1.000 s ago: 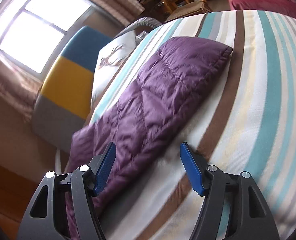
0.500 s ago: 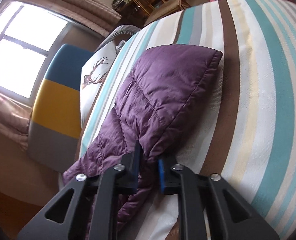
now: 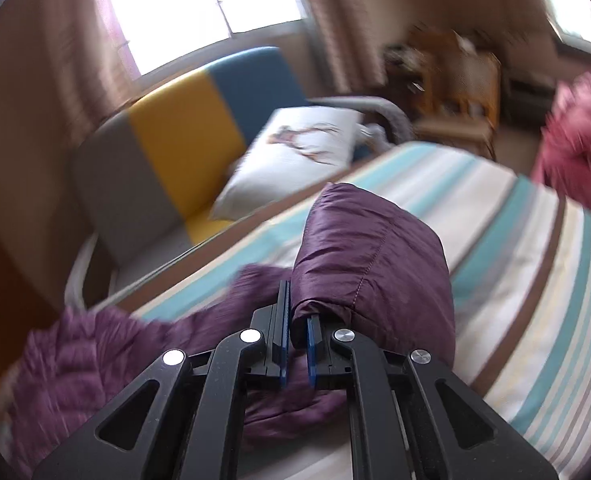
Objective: Fold large clothes
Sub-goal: 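Lift the sleeve with the right tool and fold it across the jacket body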
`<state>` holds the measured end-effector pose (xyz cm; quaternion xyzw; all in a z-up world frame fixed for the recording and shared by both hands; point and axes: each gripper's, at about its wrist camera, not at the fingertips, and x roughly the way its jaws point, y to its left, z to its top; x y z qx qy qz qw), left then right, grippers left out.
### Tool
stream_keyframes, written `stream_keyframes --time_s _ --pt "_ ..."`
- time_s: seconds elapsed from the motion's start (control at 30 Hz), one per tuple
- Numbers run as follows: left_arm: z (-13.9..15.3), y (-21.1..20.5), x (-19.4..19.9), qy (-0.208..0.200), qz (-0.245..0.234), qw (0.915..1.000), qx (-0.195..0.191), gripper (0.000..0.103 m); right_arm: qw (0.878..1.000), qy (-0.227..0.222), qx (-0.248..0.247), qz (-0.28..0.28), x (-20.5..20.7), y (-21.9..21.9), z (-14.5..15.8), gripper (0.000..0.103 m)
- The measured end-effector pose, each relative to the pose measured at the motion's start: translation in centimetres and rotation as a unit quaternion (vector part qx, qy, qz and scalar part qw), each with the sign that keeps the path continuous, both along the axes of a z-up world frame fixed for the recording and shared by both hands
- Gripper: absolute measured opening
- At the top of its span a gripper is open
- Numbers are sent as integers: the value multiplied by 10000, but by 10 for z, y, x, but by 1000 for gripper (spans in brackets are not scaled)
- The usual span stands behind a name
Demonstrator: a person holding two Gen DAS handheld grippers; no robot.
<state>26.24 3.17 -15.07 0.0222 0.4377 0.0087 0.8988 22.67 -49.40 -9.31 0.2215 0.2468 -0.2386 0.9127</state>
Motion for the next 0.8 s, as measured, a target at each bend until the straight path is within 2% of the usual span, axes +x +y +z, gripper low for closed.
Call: stream_keyframes --time_s 0.2,0.3,0.4,0.57,0.63,0.7,0.77,0.8 --pt "0 0 0 1 1 10000 -5 101 9905 185 -1045 870 20 71 12 7" --pt "1 0 0 1 1 10000 -5 101 9750 252 -1716 1391 26 118 15 7" --pt "1 1 -1 -1 2 10000 -5 101 9600 298 -2135 1785 32 161 15 7" --pt "0 1 -1 -4 2 10000 -5 101 9180 468 -3150 2366 38 226 3 7" --pt "0 1 -1 -7 2 10000 2 101 8946 516 -3565 2646 38 250 -4 7" --pt "0 1 0 -8 1 10000 -1 101 8764 531 -3835 2864 38 269 -9 7" --pt "0 1 -1 -8 0 10000 -8 101 8487 533 -4152 3233 35 292 -16 7" --pt "0 1 -1 -8 0 10000 -9 101 8389 538 -4230 3382 35 300 -19 7"
